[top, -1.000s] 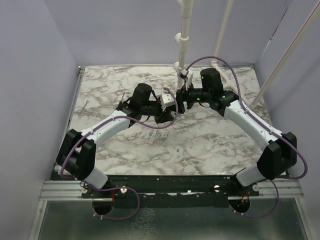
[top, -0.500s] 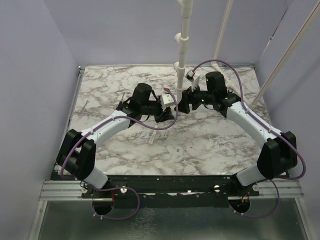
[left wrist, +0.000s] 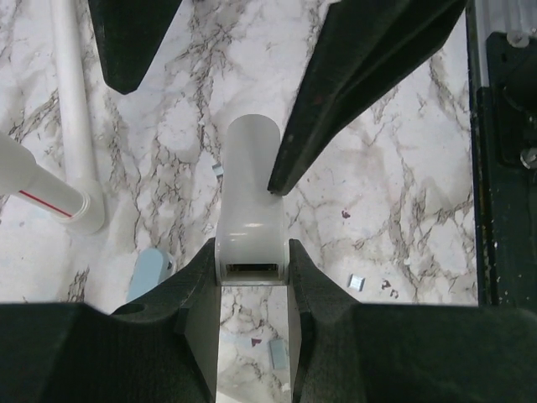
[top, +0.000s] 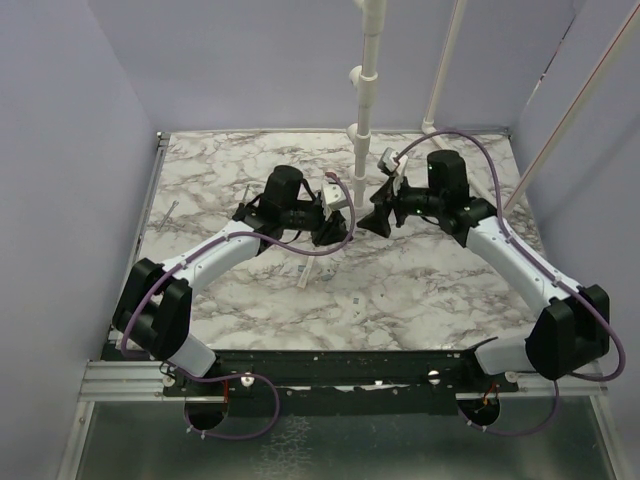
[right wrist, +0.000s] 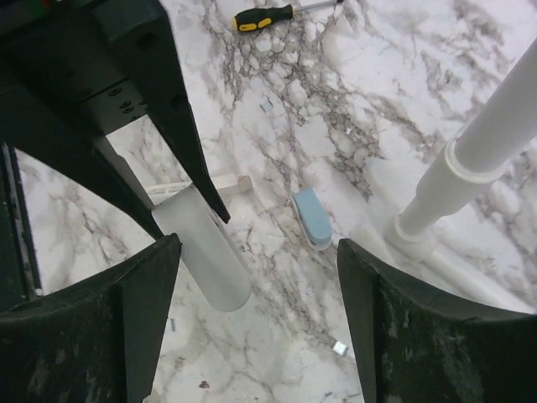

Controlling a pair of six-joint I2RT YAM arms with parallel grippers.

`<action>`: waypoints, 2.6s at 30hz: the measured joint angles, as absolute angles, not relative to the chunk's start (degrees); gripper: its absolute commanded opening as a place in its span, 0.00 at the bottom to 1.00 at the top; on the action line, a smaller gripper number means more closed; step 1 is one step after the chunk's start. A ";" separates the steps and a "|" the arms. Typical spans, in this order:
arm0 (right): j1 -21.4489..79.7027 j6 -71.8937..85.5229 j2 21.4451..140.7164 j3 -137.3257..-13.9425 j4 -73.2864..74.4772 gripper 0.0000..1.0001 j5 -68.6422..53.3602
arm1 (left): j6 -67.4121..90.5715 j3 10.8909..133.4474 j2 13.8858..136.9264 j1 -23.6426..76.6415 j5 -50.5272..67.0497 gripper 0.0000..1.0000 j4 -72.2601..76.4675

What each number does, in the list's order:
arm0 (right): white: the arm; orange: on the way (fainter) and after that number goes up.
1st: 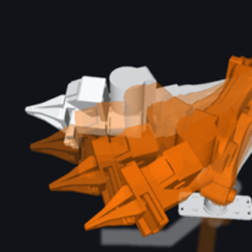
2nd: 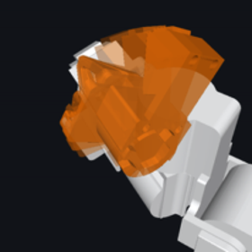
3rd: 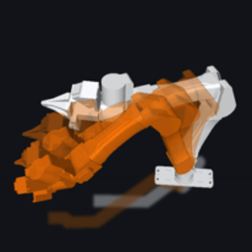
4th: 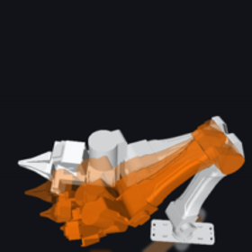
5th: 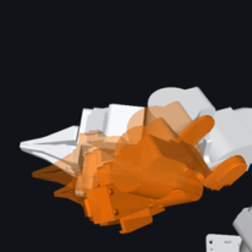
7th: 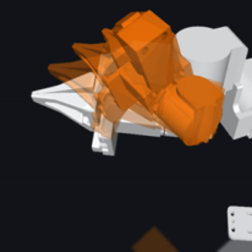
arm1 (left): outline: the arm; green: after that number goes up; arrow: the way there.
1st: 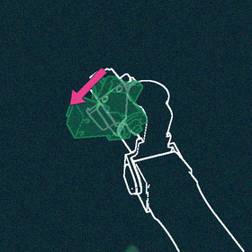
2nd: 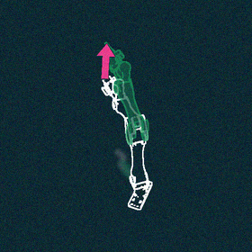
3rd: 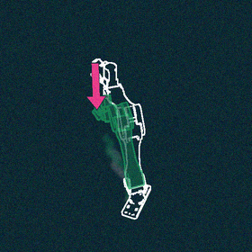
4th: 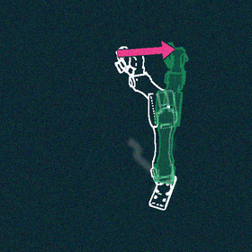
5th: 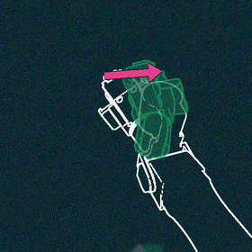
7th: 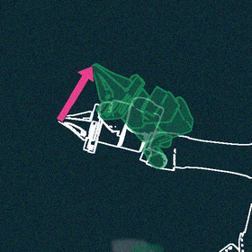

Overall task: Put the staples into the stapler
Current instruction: Close the stapler at the center of the board.

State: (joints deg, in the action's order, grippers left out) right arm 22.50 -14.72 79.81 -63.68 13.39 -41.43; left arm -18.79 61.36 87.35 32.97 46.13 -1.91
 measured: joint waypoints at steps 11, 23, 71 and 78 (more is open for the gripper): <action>22.90 -34.98 73.19 -63.57 20.82 0.91 -40.71 | -3.86 62.04 89.58 32.95 46.48 0.00 3.81; 32.86 -48.86 72.49 -63.48 25.56 0.91 -24.03 | 4.60 64.79 92.97 32.91 46.50 0.00 4.21; 42.61 -55.20 73.06 -47.86 6.17 0.56 1.98 | 8.19 64.40 95.42 32.75 55.07 0.00 6.22; 41.76 -52.10 72.60 -46.76 5.56 0.75 1.02 | 4.73 63.46 95.59 32.75 56.47 0.00 3.79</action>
State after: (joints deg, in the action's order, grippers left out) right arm 41.76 -52.10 72.60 -46.76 5.56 1.02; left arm 4.73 63.46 95.59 32.75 56.47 3.79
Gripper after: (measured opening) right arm 0.731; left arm 0.304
